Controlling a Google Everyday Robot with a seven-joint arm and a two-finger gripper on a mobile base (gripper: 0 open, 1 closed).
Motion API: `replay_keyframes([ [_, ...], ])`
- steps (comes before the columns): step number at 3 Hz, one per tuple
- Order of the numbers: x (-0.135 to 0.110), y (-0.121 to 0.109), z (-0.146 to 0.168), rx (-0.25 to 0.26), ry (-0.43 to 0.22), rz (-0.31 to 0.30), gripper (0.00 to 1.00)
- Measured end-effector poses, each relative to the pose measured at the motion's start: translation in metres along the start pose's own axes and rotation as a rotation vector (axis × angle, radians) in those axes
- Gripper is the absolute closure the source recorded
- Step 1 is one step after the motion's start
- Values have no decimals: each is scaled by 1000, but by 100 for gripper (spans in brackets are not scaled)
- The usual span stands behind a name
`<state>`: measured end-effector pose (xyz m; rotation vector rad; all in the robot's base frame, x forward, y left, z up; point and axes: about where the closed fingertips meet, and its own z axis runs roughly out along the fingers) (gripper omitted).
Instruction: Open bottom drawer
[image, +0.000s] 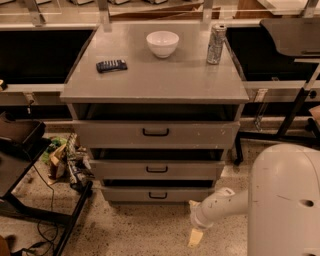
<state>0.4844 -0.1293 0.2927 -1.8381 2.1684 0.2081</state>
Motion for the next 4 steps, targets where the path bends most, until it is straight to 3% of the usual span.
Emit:
replay_keyframes([
  [2,-1,-13,6,29,-5,-2,0],
  [4,20,-72,47,87,57,-46,0],
])
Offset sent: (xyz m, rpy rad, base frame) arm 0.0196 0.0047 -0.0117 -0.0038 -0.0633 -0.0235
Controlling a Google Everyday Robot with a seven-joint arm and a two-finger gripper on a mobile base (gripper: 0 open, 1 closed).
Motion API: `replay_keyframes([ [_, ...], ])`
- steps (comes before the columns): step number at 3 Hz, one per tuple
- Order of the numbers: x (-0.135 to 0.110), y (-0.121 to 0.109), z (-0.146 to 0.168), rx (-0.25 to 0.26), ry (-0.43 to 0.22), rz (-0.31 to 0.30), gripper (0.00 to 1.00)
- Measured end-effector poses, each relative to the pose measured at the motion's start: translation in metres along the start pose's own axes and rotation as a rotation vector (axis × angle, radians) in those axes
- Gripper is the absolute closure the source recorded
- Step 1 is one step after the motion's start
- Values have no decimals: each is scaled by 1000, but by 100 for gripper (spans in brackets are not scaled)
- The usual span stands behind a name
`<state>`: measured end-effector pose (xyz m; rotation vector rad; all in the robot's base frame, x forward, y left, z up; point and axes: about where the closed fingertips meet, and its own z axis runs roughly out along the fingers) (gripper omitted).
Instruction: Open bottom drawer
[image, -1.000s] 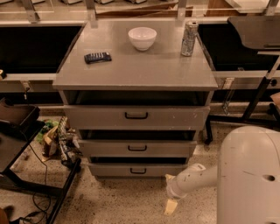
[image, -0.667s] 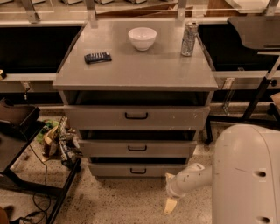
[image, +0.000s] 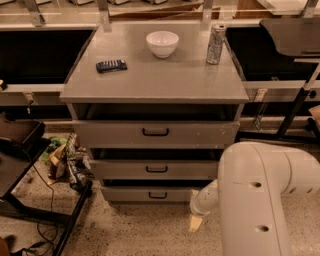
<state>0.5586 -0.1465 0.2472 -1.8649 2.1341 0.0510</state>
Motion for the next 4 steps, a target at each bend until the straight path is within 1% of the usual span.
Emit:
replay_keyframes([
  [1,14,-23,16,58,-11,-4,0],
  [2,21,-40,33,98,-22,7,0],
  [3,22,-57,48,122,-18,9,0],
  [4,21,-72,64,127,1,20,0],
])
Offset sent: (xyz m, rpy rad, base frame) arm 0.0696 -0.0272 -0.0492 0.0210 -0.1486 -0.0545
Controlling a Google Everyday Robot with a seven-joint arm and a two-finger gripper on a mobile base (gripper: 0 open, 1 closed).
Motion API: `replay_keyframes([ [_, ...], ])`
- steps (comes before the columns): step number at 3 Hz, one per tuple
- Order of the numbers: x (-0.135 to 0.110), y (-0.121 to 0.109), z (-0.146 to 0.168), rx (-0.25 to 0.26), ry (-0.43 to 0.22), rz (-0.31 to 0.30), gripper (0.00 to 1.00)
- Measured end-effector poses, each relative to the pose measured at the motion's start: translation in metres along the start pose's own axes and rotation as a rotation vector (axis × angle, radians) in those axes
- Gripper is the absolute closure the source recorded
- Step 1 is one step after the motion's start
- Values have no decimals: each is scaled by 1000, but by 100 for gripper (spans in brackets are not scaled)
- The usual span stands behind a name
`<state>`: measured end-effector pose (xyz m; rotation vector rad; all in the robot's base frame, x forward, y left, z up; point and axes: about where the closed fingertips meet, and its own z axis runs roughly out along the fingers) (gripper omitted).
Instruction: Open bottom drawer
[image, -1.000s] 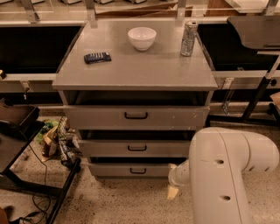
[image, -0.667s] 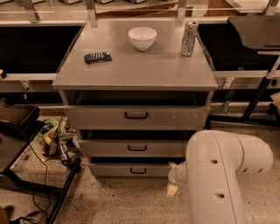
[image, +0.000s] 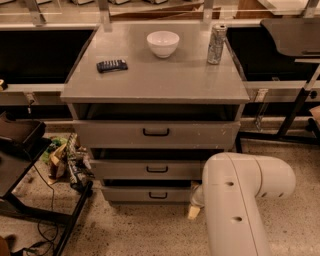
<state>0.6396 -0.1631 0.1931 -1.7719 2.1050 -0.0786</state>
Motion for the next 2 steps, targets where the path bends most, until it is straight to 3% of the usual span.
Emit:
replay_keyframes([
  [2,19,-1,23,-22,28,95,43],
])
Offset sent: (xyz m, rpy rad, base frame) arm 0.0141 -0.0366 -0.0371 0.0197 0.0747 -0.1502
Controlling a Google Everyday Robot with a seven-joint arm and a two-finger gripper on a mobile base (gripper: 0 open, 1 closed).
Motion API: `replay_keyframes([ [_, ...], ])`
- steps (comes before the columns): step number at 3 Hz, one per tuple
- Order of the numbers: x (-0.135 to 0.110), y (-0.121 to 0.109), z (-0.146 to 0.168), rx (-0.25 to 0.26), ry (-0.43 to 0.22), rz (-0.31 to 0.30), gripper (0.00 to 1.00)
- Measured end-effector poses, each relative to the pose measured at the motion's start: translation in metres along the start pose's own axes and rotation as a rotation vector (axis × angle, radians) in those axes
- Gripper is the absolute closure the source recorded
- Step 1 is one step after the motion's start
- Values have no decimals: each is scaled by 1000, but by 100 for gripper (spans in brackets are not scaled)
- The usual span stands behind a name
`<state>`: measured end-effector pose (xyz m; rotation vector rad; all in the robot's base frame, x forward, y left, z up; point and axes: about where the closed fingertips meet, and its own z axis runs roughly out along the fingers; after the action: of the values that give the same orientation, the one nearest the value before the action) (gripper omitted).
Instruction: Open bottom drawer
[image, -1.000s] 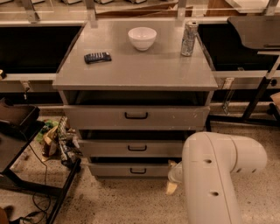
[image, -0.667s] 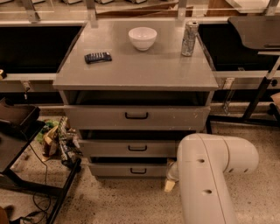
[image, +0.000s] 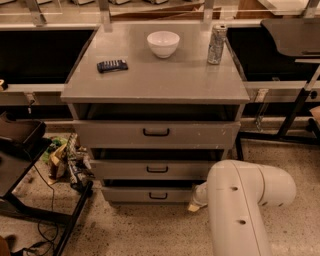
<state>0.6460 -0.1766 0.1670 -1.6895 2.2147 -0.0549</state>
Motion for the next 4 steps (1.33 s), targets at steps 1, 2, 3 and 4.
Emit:
replay_keyframes([
  [1,6,3,-4,-6,5,18,66],
  [2,4,1,-11,-6,5,18,89],
  [3,1,-1,-20,-6,5,18,100],
  [4,0,-1,-21,-9,3,17,100],
])
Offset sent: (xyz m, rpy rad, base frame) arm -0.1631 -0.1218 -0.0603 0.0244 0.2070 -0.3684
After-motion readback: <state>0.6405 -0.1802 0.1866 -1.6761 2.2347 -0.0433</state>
